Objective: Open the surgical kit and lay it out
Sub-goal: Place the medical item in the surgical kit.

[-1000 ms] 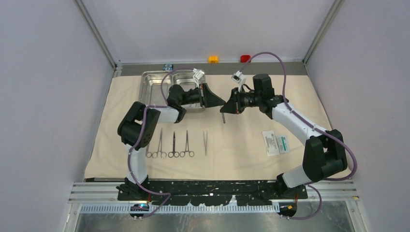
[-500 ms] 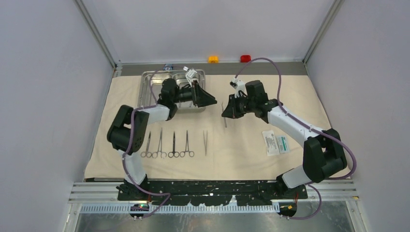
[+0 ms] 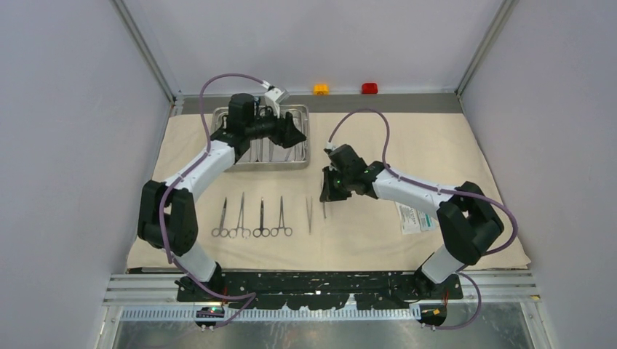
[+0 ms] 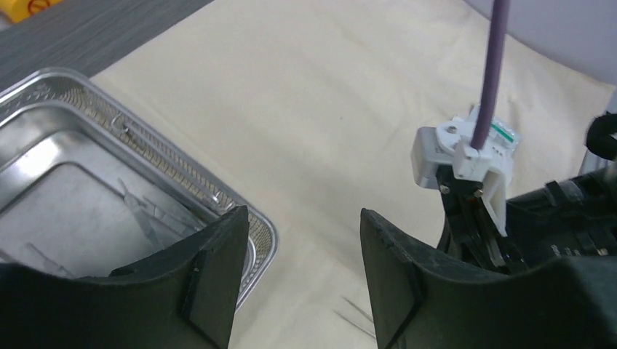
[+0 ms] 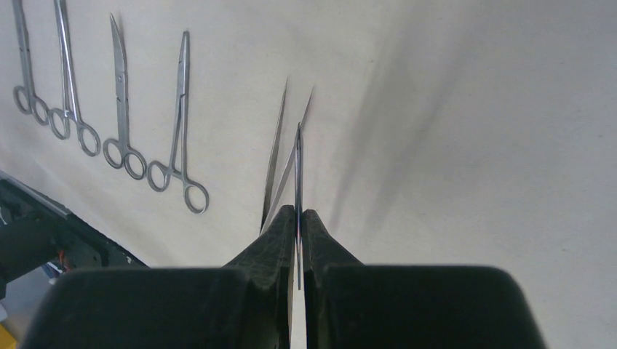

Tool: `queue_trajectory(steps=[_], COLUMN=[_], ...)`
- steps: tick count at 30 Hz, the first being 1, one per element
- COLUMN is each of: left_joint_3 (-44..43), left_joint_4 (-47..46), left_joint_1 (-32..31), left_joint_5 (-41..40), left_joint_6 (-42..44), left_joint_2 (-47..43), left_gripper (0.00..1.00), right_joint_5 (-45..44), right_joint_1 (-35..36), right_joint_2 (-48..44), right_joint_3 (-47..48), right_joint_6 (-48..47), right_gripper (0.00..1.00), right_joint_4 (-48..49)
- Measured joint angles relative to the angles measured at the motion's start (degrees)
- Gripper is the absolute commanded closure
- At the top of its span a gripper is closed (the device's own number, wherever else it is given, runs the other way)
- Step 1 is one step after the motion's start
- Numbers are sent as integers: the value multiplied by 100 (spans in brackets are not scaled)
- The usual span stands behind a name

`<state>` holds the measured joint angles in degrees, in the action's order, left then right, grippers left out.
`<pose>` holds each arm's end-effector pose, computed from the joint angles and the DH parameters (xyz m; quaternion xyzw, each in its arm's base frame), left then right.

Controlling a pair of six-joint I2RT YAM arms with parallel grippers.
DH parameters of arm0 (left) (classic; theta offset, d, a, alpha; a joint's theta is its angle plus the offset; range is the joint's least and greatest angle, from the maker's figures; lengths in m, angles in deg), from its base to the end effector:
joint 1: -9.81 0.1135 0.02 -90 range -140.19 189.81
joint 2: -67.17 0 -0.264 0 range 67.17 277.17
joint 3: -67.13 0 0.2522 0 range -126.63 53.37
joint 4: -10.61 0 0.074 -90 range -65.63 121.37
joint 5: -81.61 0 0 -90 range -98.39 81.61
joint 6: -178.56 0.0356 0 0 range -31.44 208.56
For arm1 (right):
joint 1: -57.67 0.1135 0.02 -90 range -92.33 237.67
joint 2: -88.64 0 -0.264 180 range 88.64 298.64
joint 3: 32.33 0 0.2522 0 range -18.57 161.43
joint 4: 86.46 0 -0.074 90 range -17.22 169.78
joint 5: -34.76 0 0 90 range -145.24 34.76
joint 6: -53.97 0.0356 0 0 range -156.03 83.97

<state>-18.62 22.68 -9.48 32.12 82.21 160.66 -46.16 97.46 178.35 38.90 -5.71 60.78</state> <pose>0.3520 -0.1477 0.3088 0.2843 0.7403 -0.3959 0.4631 0.2471 0.2131 0.2124 -0.1038 0.9350 0.2511 0.2279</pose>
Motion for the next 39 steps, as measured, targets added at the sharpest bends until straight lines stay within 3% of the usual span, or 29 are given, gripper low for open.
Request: queue_trajectory(steps=[11, 24, 39], left_joint_3=[13, 693, 1224], left_joint_4=[1005, 970, 870], left_joint_1=[63, 197, 439], left_joint_5=[-688, -920, -1010], left_joint_6=[612, 691, 702], left_joint_2=[-85, -660, -1486], left_gripper=[40, 39, 37], right_joint_5=[-389, -728, -1473], right_joint_1=[308, 529, 1228], right_joint_2=[295, 560, 841], right_joint_3=[225, 70, 70], right_joint_6=[693, 1628, 1797], right_gripper=[100, 99, 99], right_joint_4=[-422, -398, -409])
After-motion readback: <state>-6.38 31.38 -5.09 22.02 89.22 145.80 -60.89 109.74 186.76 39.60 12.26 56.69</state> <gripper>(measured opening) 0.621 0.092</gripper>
